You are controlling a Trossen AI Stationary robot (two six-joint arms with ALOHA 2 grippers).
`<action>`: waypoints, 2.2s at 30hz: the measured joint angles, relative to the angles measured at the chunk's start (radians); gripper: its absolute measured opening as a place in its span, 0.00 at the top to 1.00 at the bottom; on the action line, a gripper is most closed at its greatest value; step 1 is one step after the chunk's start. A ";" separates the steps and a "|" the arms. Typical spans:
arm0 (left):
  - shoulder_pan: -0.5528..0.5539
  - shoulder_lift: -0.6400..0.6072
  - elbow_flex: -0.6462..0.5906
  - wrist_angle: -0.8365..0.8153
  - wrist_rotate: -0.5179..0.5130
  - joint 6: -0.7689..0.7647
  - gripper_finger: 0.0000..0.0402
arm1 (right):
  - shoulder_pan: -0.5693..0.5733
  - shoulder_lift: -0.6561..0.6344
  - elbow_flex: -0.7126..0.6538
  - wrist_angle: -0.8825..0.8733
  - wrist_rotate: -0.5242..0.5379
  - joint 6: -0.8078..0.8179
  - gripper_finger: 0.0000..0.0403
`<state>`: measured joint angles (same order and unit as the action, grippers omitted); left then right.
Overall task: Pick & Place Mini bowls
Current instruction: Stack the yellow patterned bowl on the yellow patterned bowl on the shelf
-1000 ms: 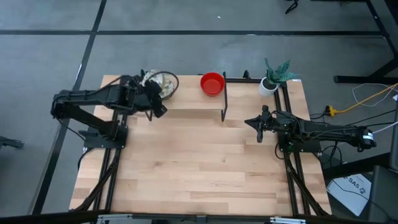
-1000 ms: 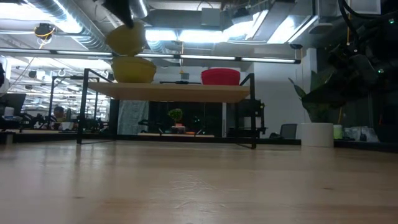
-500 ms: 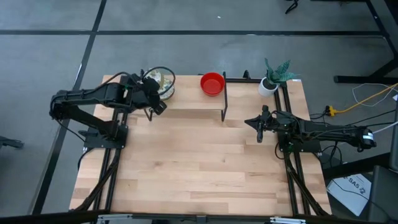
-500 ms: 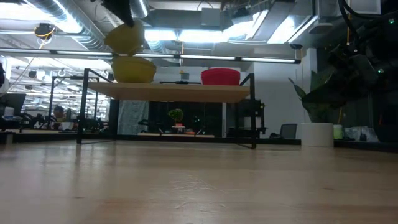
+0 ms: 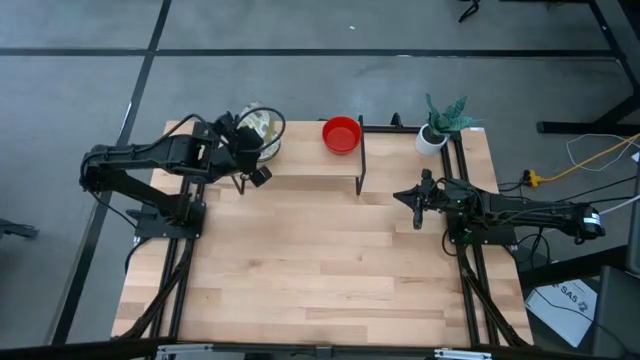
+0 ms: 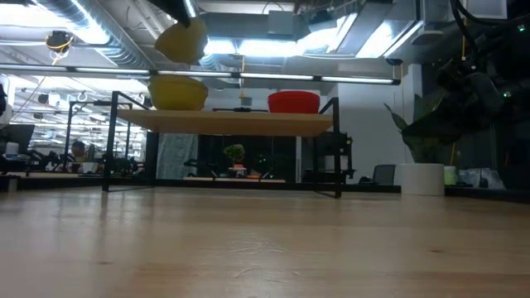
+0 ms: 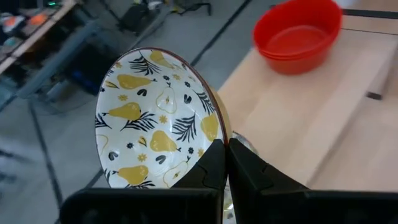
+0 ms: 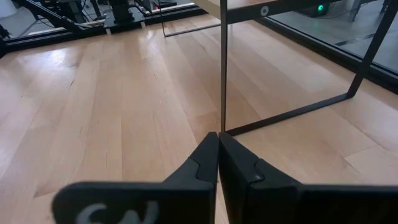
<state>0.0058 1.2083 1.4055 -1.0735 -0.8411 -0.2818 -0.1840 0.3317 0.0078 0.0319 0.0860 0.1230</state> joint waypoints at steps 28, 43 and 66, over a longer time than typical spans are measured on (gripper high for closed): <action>0.081 0.137 0.237 -0.323 0.217 0.021 0.99 | 0.000 0.000 0.000 0.000 0.000 0.000 0.96; 0.062 0.161 0.236 -0.345 0.207 0.024 0.99 | 0.000 0.000 0.000 0.000 0.000 0.000 0.96; 0.063 0.268 0.235 -0.382 0.214 0.102 0.99 | 0.000 0.000 0.000 0.000 0.000 0.000 0.96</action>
<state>0.0688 1.4761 1.6409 -1.4559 -0.6272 -0.1798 -0.1839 0.3315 0.0078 0.0317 0.0860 0.1230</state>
